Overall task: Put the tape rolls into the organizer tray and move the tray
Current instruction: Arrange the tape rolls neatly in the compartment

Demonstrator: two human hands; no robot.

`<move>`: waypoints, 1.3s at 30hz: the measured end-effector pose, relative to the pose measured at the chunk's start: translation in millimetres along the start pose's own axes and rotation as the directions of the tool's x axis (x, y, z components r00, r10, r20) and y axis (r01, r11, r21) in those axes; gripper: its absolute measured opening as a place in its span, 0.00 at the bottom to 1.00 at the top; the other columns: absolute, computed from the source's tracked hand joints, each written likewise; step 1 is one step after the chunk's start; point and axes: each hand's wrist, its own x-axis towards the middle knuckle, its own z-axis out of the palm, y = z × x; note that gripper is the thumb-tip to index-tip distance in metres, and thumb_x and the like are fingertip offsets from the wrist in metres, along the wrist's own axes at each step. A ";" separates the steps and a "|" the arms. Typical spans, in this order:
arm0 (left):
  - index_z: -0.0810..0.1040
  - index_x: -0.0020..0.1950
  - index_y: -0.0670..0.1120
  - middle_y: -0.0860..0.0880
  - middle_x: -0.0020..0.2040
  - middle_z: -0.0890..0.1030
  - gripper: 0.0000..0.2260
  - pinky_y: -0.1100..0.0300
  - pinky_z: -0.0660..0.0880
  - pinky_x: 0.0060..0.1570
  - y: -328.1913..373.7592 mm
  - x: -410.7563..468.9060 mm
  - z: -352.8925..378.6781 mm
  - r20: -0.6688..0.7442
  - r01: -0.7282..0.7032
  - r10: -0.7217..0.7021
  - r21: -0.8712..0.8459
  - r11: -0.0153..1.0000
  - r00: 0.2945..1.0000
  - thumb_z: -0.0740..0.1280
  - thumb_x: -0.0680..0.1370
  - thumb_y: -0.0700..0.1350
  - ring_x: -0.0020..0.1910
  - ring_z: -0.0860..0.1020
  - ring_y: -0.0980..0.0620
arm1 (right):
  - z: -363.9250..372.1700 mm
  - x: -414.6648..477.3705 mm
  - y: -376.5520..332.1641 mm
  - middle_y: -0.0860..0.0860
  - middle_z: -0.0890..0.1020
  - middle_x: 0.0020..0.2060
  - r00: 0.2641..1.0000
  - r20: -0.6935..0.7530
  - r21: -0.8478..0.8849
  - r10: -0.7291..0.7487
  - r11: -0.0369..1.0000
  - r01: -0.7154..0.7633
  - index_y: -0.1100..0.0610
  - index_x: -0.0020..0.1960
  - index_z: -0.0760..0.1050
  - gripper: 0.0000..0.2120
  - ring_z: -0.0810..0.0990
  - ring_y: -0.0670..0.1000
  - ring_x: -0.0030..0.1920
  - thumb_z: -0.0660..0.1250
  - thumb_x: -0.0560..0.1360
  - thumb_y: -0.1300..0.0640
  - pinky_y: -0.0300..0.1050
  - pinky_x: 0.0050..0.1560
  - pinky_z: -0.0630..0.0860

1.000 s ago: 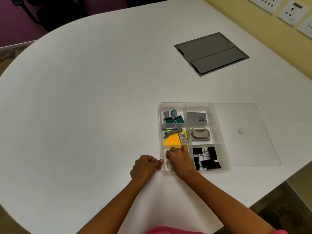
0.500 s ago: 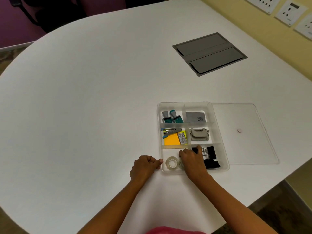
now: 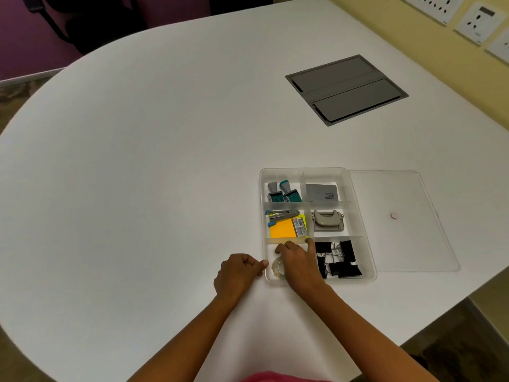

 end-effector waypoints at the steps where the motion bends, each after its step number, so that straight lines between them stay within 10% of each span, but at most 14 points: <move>1: 0.83 0.40 0.49 0.53 0.37 0.83 0.16 0.54 0.77 0.49 0.0 -0.3 1.1 -0.021 -0.004 0.005 0.010 1.000 1.000 0.69 0.71 0.61 0.43 0.81 0.51 | 0.7 1.3 -2.7 0.52 0.78 0.59 1.000 0.026 -0.002 -0.009 1.000 0.009 0.55 0.62 0.71 0.18 0.76 0.52 0.61 0.66 0.73 0.63 0.58 0.74 0.47; 34: 0.81 0.38 0.52 0.57 0.35 0.80 0.16 0.59 0.71 0.43 -3.4 -0.1 6.5 -0.080 -0.016 0.022 0.069 0.997 0.997 0.67 0.71 0.63 0.39 0.78 0.55 | 2.9 10.4 -4.1 0.56 0.81 0.54 0.993 0.033 -0.065 -0.111 0.991 0.113 0.59 0.57 0.77 0.11 0.77 0.57 0.56 0.62 0.76 0.65 0.49 0.73 0.55; 39: 0.82 0.38 0.51 0.57 0.34 0.80 0.16 0.59 0.71 0.42 -2.7 -0.7 4.6 -0.060 -0.016 0.019 0.059 0.998 0.998 0.67 0.70 0.64 0.39 0.79 0.54 | -6.6 -5.5 0.3 0.54 0.85 0.45 0.978 -0.202 0.080 -0.052 0.994 0.069 0.57 0.49 0.81 0.17 0.82 0.57 0.45 0.75 0.62 0.70 0.51 0.56 0.73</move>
